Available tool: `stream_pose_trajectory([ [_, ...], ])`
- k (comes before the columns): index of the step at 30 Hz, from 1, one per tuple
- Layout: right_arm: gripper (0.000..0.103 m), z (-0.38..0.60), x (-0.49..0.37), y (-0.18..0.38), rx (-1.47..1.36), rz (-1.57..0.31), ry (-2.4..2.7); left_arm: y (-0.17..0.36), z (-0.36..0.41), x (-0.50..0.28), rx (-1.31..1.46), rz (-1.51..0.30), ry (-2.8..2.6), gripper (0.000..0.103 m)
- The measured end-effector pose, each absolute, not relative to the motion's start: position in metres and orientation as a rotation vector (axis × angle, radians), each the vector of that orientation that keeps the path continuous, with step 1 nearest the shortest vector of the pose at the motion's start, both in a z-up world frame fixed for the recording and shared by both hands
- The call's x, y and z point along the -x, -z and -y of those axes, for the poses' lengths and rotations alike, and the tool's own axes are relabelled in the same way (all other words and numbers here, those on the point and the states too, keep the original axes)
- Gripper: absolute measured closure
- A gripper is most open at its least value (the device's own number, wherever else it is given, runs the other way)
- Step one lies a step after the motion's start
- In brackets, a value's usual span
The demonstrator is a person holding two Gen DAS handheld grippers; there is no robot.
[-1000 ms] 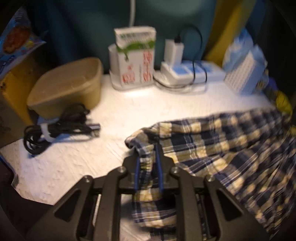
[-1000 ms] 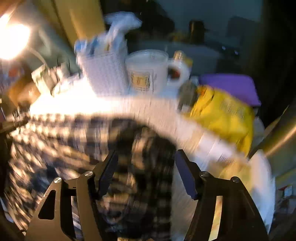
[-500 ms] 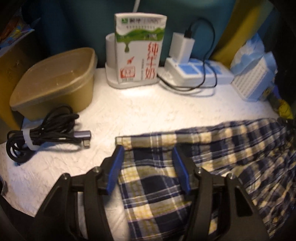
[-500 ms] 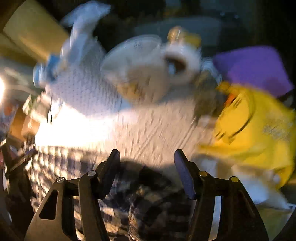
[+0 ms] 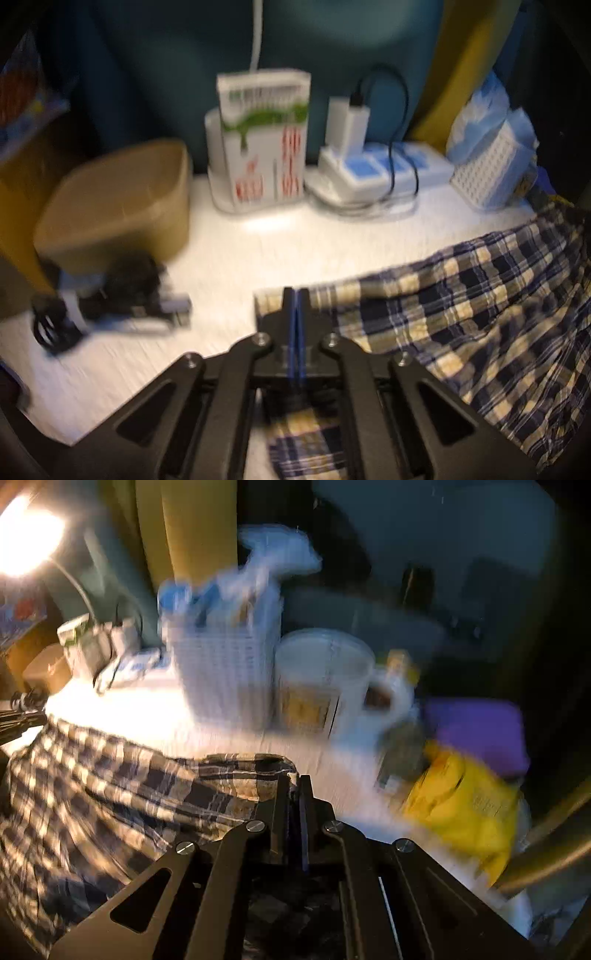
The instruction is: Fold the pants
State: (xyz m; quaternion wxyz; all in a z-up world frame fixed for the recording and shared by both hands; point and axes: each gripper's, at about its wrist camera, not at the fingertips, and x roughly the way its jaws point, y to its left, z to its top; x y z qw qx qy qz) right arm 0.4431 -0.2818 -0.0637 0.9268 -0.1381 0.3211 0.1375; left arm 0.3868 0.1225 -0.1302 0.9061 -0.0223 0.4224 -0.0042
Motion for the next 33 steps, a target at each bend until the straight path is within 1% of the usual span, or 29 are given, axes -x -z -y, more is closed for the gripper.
stream_pose_trajectory([
  [3,0.098,0.277,-0.456,0.051,0.288,-0.618,-0.281,0.105,-0.121,-0.401,0.027,-0.811,-0.002,0.103],
  [5,0.098,0.276,-0.467,0.052,0.320,-0.601,-0.259,0.100,-0.125,-0.412,0.025,-0.793,-0.005,0.103],
  [7,0.098,0.281,-0.486,0.064,0.316,-0.654,-0.244,0.101,-0.125,-0.428,0.039,-0.822,-0.012,0.103],
  [9,0.097,0.279,-0.508,0.087,0.339,-0.775,-0.226,0.099,-0.127,-0.433,0.052,-0.851,-0.006,0.102],
  [10,0.088,0.279,-0.513,0.094,0.341,-0.813,-0.226,0.098,-0.128,-0.431,0.056,-0.858,0.002,0.101],
  [11,0.067,0.281,-0.511,0.095,0.325,-0.818,-0.233,0.097,-0.127,-0.429,0.062,-0.861,0.007,0.099],
  [12,0.051,0.285,-0.504,0.093,0.297,-0.800,-0.253,0.098,-0.126,-0.425,0.073,-0.864,0.012,0.098],
  [13,0.025,0.287,-0.499,0.091,0.287,-0.787,-0.261,0.099,-0.126,-0.418,0.080,-0.867,0.015,0.096],
  [14,0.021,0.290,-0.490,0.086,0.283,-0.773,-0.265,0.101,-0.125,-0.411,0.078,-0.870,0.014,0.095],
  [17,0.021,0.299,-0.459,0.070,0.260,-0.739,-0.287,0.104,-0.124,-0.384,0.072,-0.888,0.005,0.093],
  [21,0.021,0.315,-0.413,0.056,0.247,-0.709,-0.307,0.102,-0.121,-0.339,0.140,-0.888,0.033,0.090],
  [24,0.021,0.331,-0.381,0.054,0.226,-0.701,-0.308,0.100,-0.118,-0.307,0.167,-0.886,0.034,0.085],
  [27,0.021,0.342,-0.354,0.057,0.211,-0.708,-0.308,0.103,-0.113,-0.277,0.187,-0.901,0.035,0.072],
  [28,0.021,0.344,-0.346,0.060,0.204,-0.712,-0.305,0.106,-0.110,-0.267,0.195,-0.908,0.033,0.061],
  [33,0.021,0.356,-0.311,0.075,0.168,-0.734,-0.301,0.116,-0.098,-0.215,0.224,-0.949,0.050,0.050],
])
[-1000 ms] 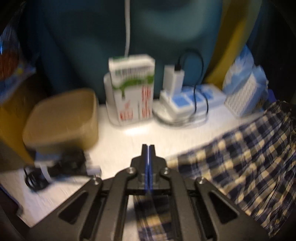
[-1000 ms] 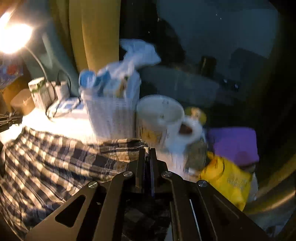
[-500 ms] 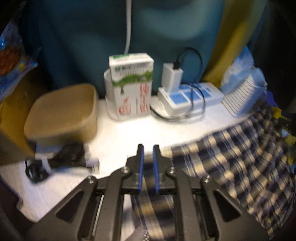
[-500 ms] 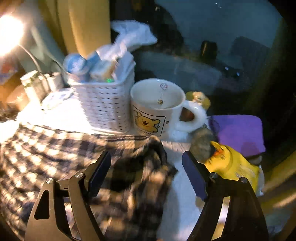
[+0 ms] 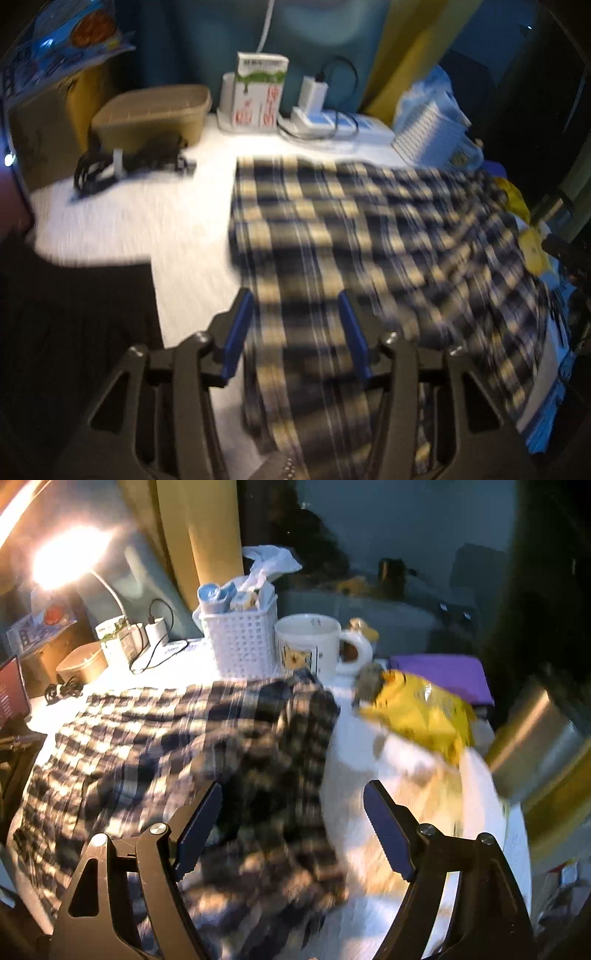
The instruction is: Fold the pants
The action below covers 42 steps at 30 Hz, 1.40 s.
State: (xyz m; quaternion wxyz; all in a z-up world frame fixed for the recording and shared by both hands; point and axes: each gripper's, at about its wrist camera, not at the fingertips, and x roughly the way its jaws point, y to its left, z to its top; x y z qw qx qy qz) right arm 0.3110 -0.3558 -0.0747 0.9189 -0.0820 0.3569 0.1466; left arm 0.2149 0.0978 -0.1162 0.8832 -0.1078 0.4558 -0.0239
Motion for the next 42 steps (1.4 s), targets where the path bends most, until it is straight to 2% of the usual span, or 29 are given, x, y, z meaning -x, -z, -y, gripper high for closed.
stream_pose_trajectory([
  [2,0.021,0.360,-0.299,0.078,0.162,-0.734,-0.296,0.118,-0.095,-0.196,0.238,-0.947,0.049,0.047],
  [12,0.021,0.380,-0.251,0.089,0.149,-0.754,-0.249,0.144,-0.064,-0.118,0.313,-1.011,0.192,0.047],
  [20,0.021,0.373,-0.236,0.102,0.166,-0.767,-0.318,0.152,-0.051,-0.100,0.201,-0.982,0.191,0.047],
  [24,0.022,0.358,-0.246,0.117,0.195,-0.770,-0.377,0.157,-0.036,-0.095,0.060,-0.924,0.175,0.048],
  [25,0.027,0.357,-0.254,0.125,0.191,-0.793,-0.364,0.158,-0.032,-0.094,0.017,-0.913,0.165,0.048],
  [26,0.056,0.356,-0.258,0.131,0.185,-0.808,-0.364,0.159,-0.027,-0.093,-0.020,-0.906,0.149,0.055],
  [27,0.076,0.354,-0.261,0.136,0.176,-0.819,-0.369,0.159,-0.024,-0.092,-0.046,-0.895,0.134,0.061],
  [28,0.095,0.352,-0.260,0.138,0.154,-0.817,-0.371,0.159,-0.025,-0.093,-0.025,-0.893,0.140,0.081],
  [29,0.096,0.350,-0.256,0.134,0.146,-0.794,-0.375,0.158,-0.027,-0.093,0.002,-0.896,0.132,0.093],
  [31,0.097,0.345,-0.243,0.119,0.147,-0.742,-0.373,0.156,-0.034,-0.094,0.043,-0.896,0.128,0.099],
  [37,0.097,0.343,-0.194,0.052,0.132,-0.590,-0.360,0.105,-0.068,-0.083,0.028,-0.764,0.082,0.100],
  [42,0.097,0.342,-0.152,0.058,0.141,-0.582,-0.333,0.077,-0.083,-0.069,0.020,-0.718,0.098,0.100],
])
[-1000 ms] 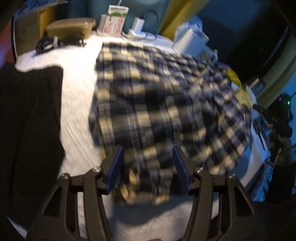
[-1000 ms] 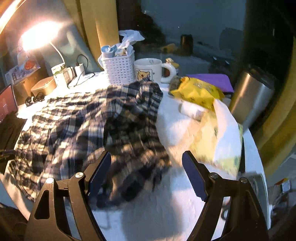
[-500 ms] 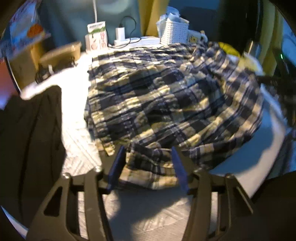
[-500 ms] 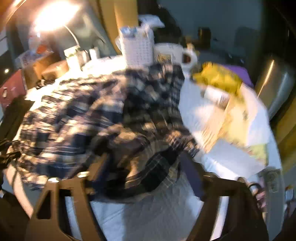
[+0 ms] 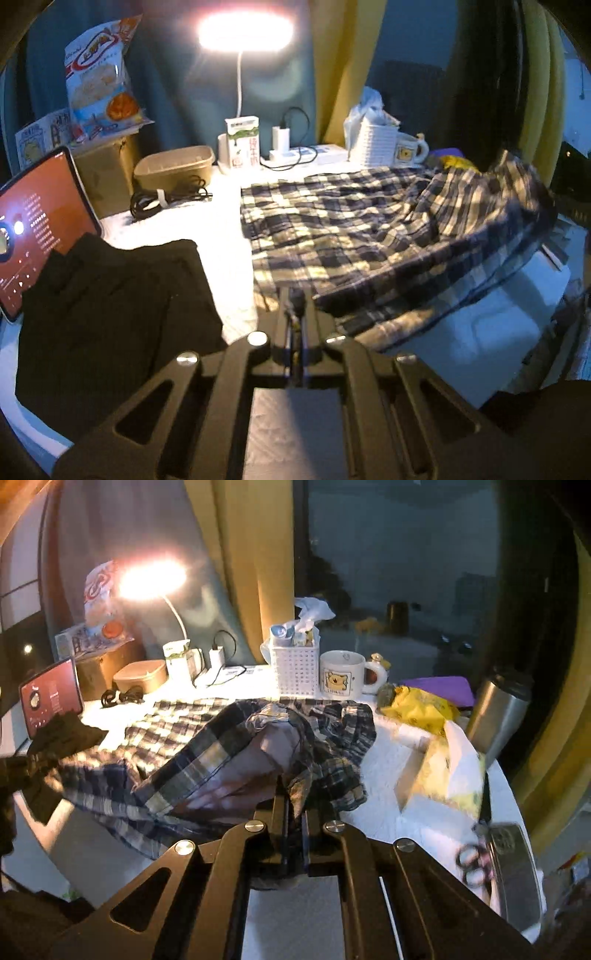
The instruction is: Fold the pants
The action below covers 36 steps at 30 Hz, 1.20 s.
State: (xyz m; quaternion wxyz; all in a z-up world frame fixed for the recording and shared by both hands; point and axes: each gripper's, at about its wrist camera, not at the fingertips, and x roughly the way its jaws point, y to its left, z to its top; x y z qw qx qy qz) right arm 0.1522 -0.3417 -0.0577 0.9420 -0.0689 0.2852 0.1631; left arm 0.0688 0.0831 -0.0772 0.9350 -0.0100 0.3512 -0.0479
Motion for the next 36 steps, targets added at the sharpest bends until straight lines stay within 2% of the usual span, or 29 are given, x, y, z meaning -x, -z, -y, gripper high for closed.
stream_pose_trajectory([
  [9,0.096,0.365,-0.120,0.157,0.026,-0.815,-0.266,0.133,-0.082,-0.039,0.093,-0.929,0.152,0.100],
  [10,0.089,0.371,-0.116,0.163,0.019,-0.831,-0.261,0.138,-0.082,-0.035,0.104,-0.946,0.158,0.100],
  [11,0.075,0.376,-0.113,0.164,0.020,-0.839,-0.255,0.144,-0.082,-0.030,0.117,-0.970,0.166,0.099],
  [12,0.066,0.381,-0.111,0.164,0.027,-0.843,-0.242,0.148,-0.082,-0.026,0.128,-0.986,0.175,0.098],
  [13,0.050,0.386,-0.109,0.161,0.030,-0.839,-0.229,0.150,-0.083,-0.023,0.142,-0.994,0.186,0.098],
  [14,0.047,0.391,-0.107,0.157,0.027,-0.831,-0.228,0.149,-0.084,-0.018,0.156,-0.994,0.202,0.098],
  [21,0.046,0.404,-0.110,0.102,0.051,-0.661,-0.256,0.123,-0.106,-0.004,0.230,-0.927,0.279,0.090],
  [23,0.046,0.407,-0.119,0.093,0.052,-0.628,-0.274,0.112,-0.118,0.000,0.242,-0.886,0.261,0.084],
  [27,0.046,0.399,-0.144,0.104,0.099,-0.682,-0.346,0.097,-0.138,0.002,0.246,-0.820,0.183,0.072],
  [28,0.046,0.395,-0.151,0.111,0.114,-0.708,-0.374,0.094,-0.143,0.000,0.260,-0.808,0.172,0.062],
  [33,0.047,0.377,-0.174,0.142,0.161,-0.813,-0.411,0.086,-0.151,-0.017,0.318,-0.731,0.166,0.056],
  [34,0.048,0.374,-0.176,0.145,0.167,-0.821,-0.414,0.087,-0.148,-0.024,0.319,-0.729,0.161,0.053],
  [36,0.066,0.369,-0.171,0.144,0.188,-0.796,-0.409,0.091,-0.137,-0.038,0.311,-0.745,0.166,0.050],
])
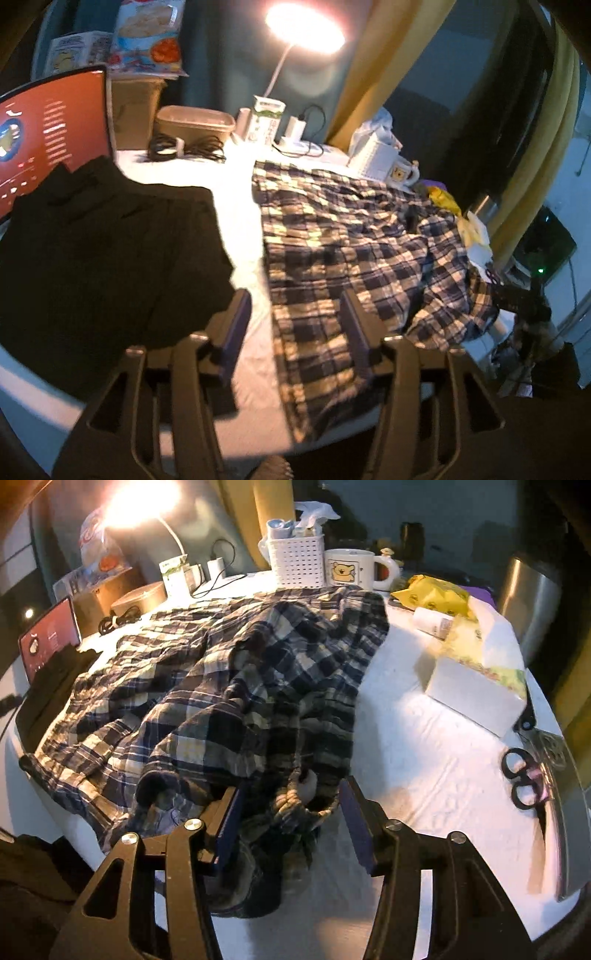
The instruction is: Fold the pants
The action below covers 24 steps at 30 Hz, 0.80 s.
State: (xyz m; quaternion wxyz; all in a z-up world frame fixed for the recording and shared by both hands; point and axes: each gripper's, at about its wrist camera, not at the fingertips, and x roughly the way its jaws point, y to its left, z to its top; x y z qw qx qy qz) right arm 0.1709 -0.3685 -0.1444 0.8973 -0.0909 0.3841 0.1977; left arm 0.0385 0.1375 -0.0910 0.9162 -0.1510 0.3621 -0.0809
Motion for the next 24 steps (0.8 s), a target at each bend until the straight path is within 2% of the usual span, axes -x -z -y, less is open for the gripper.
stream_pose_trajectory([
  [1,0.091,0.367,-0.169,0.143,0.199,-0.790,-0.410,0.094,-0.132,-0.045,0.308,-0.754,0.175,0.049],
  [10,0.095,0.407,-0.139,0.110,0.165,-0.679,-0.276,0.132,-0.081,-0.080,0.283,-0.900,0.254,0.048],
  [15,0.095,0.438,-0.130,0.129,0.099,-0.722,-0.212,0.157,-0.073,-0.080,0.288,-0.992,0.233,0.048],
  [19,0.094,0.449,-0.132,0.155,0.040,-0.763,-0.184,0.157,-0.072,-0.069,0.279,-0.996,0.233,0.048],
  [24,0.090,0.449,-0.129,0.142,0.051,-0.767,-0.177,0.140,-0.080,-0.063,0.248,-0.981,0.220,0.048],
])
